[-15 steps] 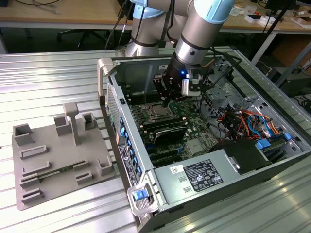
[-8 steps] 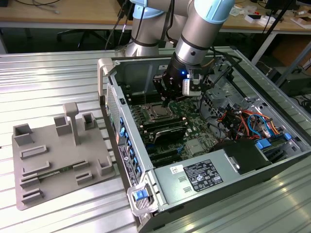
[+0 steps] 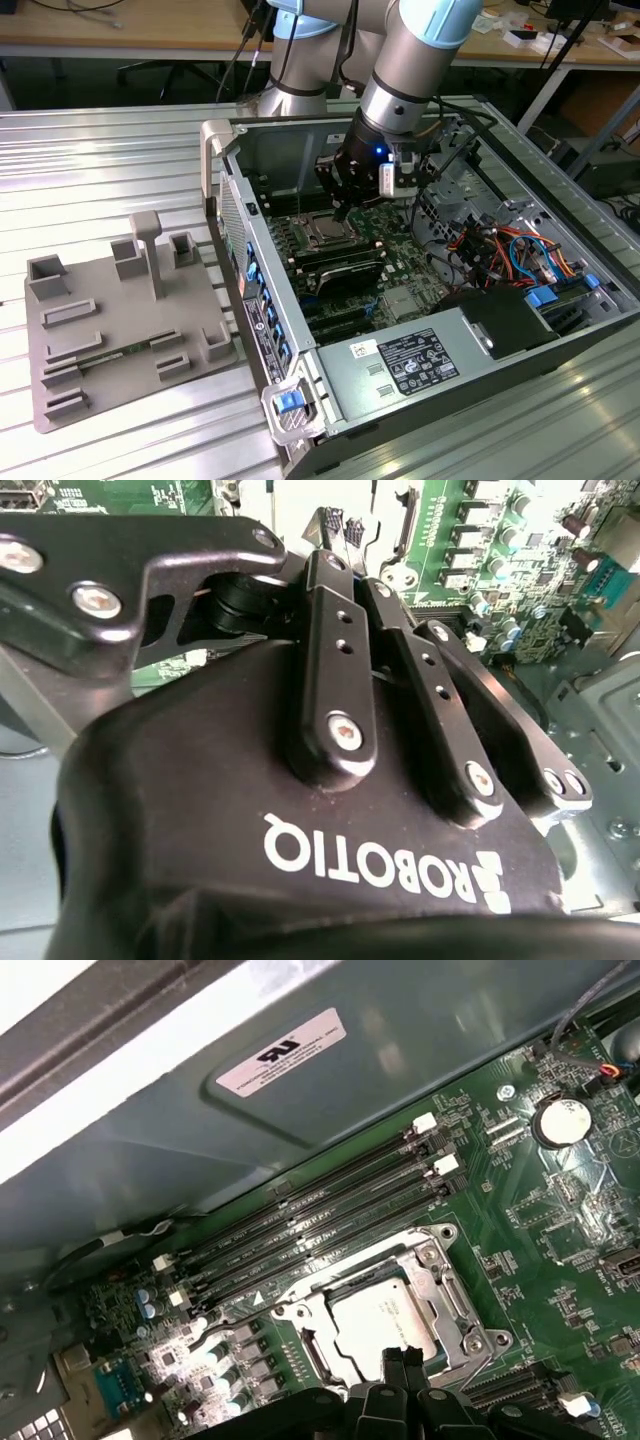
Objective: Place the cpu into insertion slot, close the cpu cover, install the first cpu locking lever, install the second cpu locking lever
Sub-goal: 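Install the first cpu locking lever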
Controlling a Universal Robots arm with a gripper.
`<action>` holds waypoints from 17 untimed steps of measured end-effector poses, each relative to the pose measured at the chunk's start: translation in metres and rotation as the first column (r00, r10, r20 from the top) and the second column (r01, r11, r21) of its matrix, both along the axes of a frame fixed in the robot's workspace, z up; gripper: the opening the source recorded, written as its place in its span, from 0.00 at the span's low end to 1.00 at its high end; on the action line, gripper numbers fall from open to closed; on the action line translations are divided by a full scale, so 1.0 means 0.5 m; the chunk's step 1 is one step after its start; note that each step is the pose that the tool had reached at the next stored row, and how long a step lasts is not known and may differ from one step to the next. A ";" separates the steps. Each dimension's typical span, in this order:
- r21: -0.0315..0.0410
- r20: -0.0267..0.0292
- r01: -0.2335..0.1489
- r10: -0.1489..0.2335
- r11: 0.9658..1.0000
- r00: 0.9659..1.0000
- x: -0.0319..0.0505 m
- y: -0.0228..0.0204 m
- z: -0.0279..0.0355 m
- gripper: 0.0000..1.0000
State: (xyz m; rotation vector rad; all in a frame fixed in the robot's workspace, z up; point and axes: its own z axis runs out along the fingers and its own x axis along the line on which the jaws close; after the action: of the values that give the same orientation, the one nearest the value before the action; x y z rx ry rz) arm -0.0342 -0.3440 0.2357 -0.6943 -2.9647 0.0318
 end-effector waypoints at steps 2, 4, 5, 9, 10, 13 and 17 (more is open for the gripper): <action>0.000 0.000 -0.010 0.010 1.000 1.000 0.000 0.0000 0.000 0.11; 0.000 0.000 -0.023 0.023 1.000 1.000 0.000 0.0000 0.000 0.11; 0.000 0.000 -0.028 0.028 1.000 1.000 0.000 0.0000 0.000 0.11; 0.000 0.000 -0.051 0.051 0.999 0.999 0.000 0.0000 0.000 0.11; 0.000 0.000 -0.056 0.056 0.998 0.998 0.000 0.0000 0.000 0.11; 0.001 0.000 -0.070 0.070 0.998 0.998 0.000 0.0000 0.000 0.11; 0.001 0.000 -0.091 0.091 0.996 0.996 0.000 0.0000 0.000 0.11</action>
State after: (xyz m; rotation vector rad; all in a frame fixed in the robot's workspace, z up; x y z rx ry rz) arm -0.0342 -0.3440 0.2357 -0.5579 -2.9942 0.0377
